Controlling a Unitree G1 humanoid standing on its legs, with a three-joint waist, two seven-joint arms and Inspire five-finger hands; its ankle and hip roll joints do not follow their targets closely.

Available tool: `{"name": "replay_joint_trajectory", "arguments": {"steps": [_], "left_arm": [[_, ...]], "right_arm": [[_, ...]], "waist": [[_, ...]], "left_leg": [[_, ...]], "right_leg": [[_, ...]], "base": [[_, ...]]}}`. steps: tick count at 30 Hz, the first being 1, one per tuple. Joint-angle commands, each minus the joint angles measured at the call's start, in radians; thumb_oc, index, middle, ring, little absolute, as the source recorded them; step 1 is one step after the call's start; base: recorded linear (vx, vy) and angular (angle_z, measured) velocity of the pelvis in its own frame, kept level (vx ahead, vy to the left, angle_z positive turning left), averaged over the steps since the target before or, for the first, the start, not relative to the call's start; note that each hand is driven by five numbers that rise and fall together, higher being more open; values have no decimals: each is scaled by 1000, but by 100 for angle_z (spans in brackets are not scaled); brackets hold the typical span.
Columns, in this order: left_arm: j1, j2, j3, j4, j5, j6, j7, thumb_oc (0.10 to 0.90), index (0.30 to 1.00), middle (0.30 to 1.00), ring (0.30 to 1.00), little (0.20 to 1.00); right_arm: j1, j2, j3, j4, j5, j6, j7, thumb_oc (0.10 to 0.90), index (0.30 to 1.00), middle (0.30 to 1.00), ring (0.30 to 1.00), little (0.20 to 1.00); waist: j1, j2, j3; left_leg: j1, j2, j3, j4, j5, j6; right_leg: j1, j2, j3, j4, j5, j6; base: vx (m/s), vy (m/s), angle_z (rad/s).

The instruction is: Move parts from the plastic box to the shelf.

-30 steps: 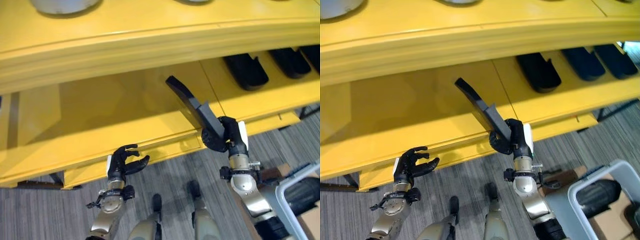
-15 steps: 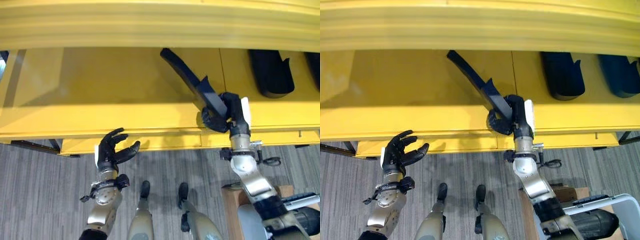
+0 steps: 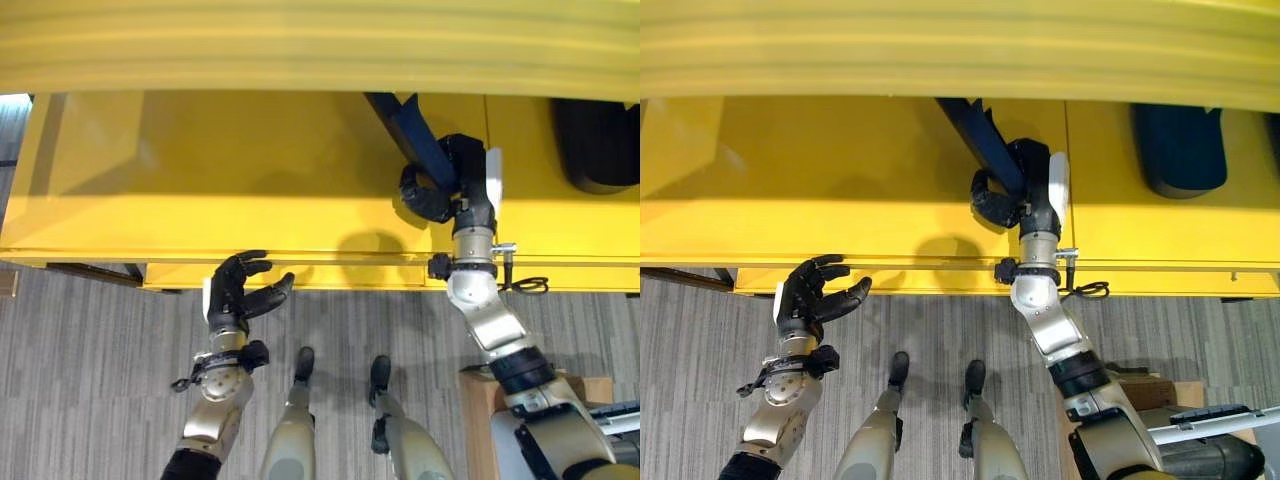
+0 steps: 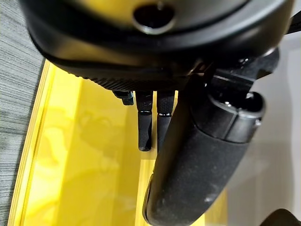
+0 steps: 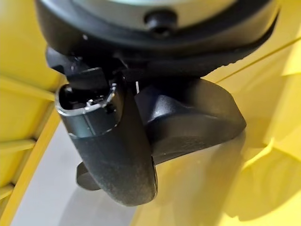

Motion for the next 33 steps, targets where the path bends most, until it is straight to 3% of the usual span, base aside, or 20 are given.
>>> {"name": "replay_joint_trajectory", "arguments": {"steps": [1, 9, 18, 24, 33], "left_arm": [[-30, 22, 6, -56, -6, -41, 19, 900, 1000, 1000, 1000, 1000], [-42, 46, -13, -75, -16, -46, 25, 900, 1000, 1000, 1000, 1000], [-73, 50, -23, -79, -19, -50, 46, 900, 1000, 1000, 1000, 1000], [-100, 52, -39, -81, -15, -54, 59, 900, 1000, 1000, 1000, 1000], [-119, 54, -57, -70, -19, -56, 57, 900, 1000, 1000, 1000, 1000]], "right_arm": [[-70, -16, -9, 8, 71, -9, -43, 400, 300, 300, 300, 300], [-272, -78, -11, 238, 118, 31, -116, 400, 300, 300, 300, 300], [-367, -91, 25, 398, 128, 56, -132, 400, 300, 300, 300, 300], [-367, -26, 63, 580, 172, 57, -107, 400, 300, 300, 300, 300], [-326, 67, 110, 671, 209, 56, -31, 400, 300, 300, 300, 300]], "waist": [[12, -22, -26], [38, -16, 2], [46, -3, 36], [55, 17, 63], [62, 22, 69]], "left_leg": [[42, 32, -8, -5, -34, -8], [12, 13, -2, -5, -32, -4], [-10, 6, 3, -5, -25, 0], [-22, -1, 1, -5, -20, 2], [-12, -3, 2, -5, -22, 7]], "right_leg": [[-28, -134, 45, 161, -74, 96], [-49, -146, 60, 136, -49, 100], [-77, -147, 64, 145, -45, 98], [-84, -147, 62, 147, -41, 98], [-76, -153, 66, 137, -35, 102]], "base": [[-15, 32, 7], [-30, 43, 2], [-39, 26, -3], [-28, 12, 2], [-5, 7, 0]]}}
